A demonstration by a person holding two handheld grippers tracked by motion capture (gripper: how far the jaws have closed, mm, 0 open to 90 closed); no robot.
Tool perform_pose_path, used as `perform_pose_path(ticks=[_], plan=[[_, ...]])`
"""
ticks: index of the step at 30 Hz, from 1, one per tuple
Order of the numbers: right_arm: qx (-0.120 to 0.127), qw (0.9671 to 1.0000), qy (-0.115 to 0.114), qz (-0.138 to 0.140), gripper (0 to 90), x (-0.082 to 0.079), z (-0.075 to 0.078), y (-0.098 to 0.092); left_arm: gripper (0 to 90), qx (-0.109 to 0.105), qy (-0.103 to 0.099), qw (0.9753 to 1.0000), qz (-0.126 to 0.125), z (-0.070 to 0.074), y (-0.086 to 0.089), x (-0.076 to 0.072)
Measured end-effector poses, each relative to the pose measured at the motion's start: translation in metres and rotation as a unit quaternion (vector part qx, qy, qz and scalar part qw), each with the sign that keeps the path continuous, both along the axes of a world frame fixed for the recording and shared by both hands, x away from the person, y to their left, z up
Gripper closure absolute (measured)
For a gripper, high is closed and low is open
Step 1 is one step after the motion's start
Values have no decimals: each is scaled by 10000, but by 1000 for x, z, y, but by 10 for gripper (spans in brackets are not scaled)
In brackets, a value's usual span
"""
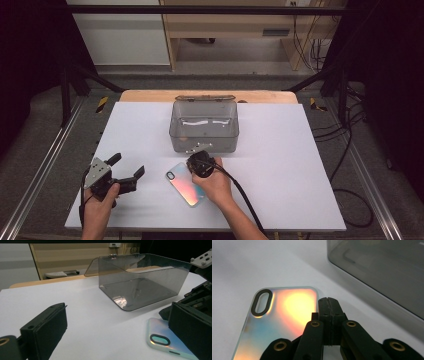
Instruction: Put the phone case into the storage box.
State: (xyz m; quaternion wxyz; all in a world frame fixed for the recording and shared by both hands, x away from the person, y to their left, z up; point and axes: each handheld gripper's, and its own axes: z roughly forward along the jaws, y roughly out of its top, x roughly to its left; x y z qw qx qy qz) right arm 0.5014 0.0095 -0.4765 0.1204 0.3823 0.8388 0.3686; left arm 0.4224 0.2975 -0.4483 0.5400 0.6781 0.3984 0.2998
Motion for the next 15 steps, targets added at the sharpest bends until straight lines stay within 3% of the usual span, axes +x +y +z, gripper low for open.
perform_pose_path(ticks=[5,15], plan=[[-72,9998,-1,178,900,-5,0,6,21,14,0,10000,-6,0,0,0],[-103,9996,24,264,900,-9,0,10,21,20,1,10000,-8,0,-1,0]])
